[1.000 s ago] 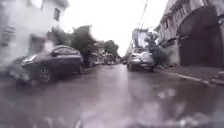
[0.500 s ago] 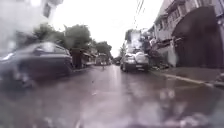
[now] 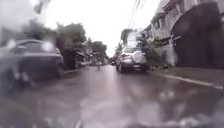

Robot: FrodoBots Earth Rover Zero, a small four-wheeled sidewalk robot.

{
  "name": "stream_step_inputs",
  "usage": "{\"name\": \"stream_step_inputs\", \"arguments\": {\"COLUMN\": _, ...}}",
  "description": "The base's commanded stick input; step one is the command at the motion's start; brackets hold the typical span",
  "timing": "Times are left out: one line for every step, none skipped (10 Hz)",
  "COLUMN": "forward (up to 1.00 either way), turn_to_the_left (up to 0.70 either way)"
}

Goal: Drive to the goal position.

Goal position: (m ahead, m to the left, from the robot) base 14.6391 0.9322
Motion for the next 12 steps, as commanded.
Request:
{"name": "stream_step_inputs", "arguments": {"forward": 1.00, "turn_to_the_left": 0.00}}
{"name": "stream_step_inputs", "arguments": {"forward": 1.00, "turn_to_the_left": 0.00}}
{"name": "stream_step_inputs", "arguments": {"forward": 1.00, "turn_to_the_left": 0.00}}
{"name": "stream_step_inputs", "arguments": {"forward": 1.00, "turn_to_the_left": 0.00}}
{"name": "stream_step_inputs", "arguments": {"forward": 1.00, "turn_to_the_left": 0.00}}
{"name": "stream_step_inputs", "arguments": {"forward": 1.00, "turn_to_the_left": 0.00}}
{"name": "stream_step_inputs", "arguments": {"forward": 1.00, "turn_to_the_left": 0.00}}
{"name": "stream_step_inputs", "arguments": {"forward": 1.00, "turn_to_the_left": -0.23}}
{"name": "stream_step_inputs", "arguments": {"forward": 1.00, "turn_to_the_left": -0.27}}
{"name": "stream_step_inputs", "arguments": {"forward": 1.00, "turn_to_the_left": -0.14}}
{"name": "stream_step_inputs", "arguments": {"forward": 1.00, "turn_to_the_left": 0.00}}
{"name": "stream_step_inputs", "arguments": {"forward": 1.00, "turn_to_the_left": 0.00}}
